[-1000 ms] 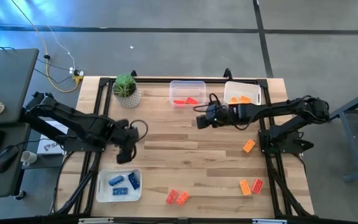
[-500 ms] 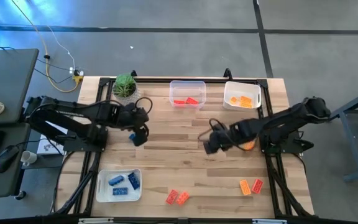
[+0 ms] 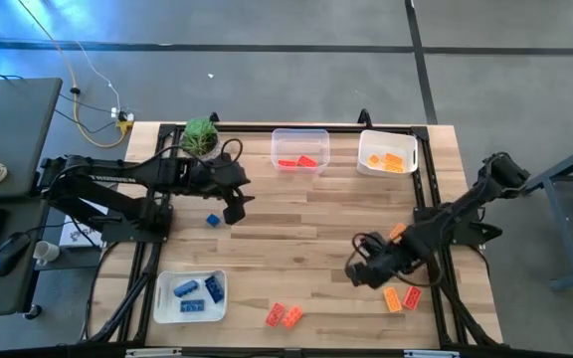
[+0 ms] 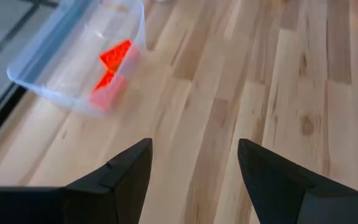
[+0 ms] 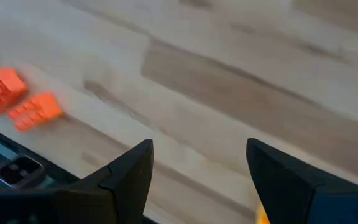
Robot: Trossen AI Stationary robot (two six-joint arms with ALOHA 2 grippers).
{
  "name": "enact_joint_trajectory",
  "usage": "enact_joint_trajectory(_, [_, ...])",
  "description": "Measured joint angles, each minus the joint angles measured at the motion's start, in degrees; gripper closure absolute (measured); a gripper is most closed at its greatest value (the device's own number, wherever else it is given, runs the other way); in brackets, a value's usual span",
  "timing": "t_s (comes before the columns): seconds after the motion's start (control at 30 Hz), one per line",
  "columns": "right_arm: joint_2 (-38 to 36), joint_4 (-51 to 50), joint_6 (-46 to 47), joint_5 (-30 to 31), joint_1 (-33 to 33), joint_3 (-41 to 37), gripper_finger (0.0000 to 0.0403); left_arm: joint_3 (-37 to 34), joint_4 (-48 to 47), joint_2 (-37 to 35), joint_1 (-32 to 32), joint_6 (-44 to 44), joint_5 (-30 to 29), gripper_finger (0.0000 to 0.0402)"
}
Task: Sort & place blocks by color
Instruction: Put the yellow game piece into the top white bin
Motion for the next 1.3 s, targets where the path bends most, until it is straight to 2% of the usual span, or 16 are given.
enact_joint_trajectory(0.27, [0.0, -4.83, 12.61, 0.0, 8.5, 0.0, 0.016, 0.0, 3.39, 0.02, 1.79, 1.2, 0.02, 0.0177])
enact_joint_trajectory(0.47, [0.73, -7.35, 19.95, -0.01, 11.8, 0.0, 0.016, 0.0, 3.43, 0.02, 2.18, 1.2, 0.04, 0.0177])
enact_joint_trajectory(0.7, [6.52, -6.35, 20.39, -5.99, 12.54, -0.02, 0.016, 0.0, 3.43, 0.04, 2.18, 1.1, 0.04, 0.0177])
enact_joint_trajectory(1.3, [15.63, -4.2, 21.39, -8.27, 12.54, -0.02, 0.0165, 0.0, 4.29, 0.04, 2.16, 0.58, 0.08, 0.0177])
